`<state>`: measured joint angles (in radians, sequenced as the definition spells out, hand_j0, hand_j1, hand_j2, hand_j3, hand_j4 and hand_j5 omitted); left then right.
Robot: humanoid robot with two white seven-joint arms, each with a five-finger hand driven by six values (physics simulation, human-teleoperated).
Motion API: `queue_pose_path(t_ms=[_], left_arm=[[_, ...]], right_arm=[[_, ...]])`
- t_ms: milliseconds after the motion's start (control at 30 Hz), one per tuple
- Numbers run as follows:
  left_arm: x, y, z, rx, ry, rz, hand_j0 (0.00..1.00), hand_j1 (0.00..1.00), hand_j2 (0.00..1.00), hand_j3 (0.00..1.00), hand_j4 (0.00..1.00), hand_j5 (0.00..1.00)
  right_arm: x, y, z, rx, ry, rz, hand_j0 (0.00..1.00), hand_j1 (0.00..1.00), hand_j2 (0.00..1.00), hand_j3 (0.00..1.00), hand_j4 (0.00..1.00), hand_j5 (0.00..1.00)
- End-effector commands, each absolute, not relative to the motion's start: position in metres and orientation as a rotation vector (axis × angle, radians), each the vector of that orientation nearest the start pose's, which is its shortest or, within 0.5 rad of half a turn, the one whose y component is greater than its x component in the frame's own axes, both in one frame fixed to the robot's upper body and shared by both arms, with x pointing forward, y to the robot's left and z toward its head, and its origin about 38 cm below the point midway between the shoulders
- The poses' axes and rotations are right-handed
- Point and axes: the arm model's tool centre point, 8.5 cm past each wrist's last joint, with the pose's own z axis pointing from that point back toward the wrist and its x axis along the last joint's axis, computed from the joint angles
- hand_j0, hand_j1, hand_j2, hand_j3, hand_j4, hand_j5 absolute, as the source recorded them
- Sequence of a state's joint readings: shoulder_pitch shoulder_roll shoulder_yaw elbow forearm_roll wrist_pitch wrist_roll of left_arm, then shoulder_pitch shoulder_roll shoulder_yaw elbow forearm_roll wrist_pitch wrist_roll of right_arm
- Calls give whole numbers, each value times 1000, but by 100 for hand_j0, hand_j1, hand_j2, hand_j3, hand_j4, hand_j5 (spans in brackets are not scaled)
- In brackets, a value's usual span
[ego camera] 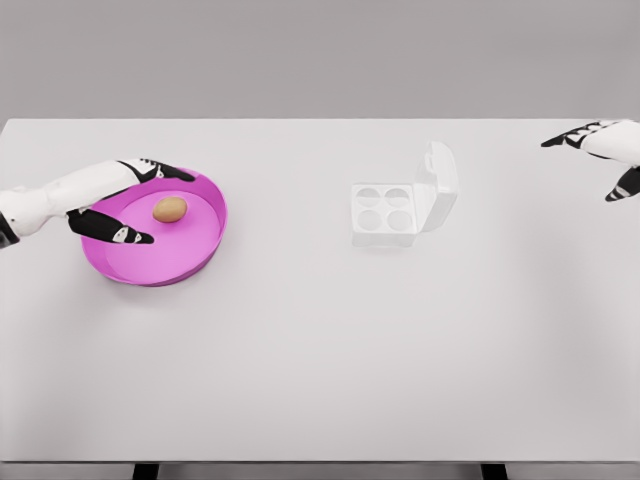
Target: Pack egg into the box and close the box lid
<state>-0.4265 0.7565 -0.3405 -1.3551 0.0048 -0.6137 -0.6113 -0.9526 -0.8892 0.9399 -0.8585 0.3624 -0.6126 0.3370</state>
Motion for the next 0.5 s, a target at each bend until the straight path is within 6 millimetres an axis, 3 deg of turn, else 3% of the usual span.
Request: queue_pose_path(t_ms=[0, 133, 300, 467], left_arm=[[421, 349, 192, 98, -1641, -1543, 87, 87, 87, 87, 87, 87], [423, 342, 187, 77, -1655, -1522, 85, 85, 85, 85, 85, 85], [429, 343, 170, 61, -1635, -1470, 84, 84, 84, 84, 84, 84], [431, 348, 165, 65, -1618, -1455, 82, 82, 82, 82, 82, 82]], right_arm=[[489, -455, 218, -651, -1088, 1807, 100, 100, 100, 100, 100, 100], [492, -451, 222, -653, -1096, 1811, 100, 100, 100, 100, 100, 100], [493, -449, 225, -661, -1101, 1820, 100, 100, 100, 100, 100, 100], [492, -448, 223, -655, -1101, 1823, 100, 100, 100, 100, 100, 100]])
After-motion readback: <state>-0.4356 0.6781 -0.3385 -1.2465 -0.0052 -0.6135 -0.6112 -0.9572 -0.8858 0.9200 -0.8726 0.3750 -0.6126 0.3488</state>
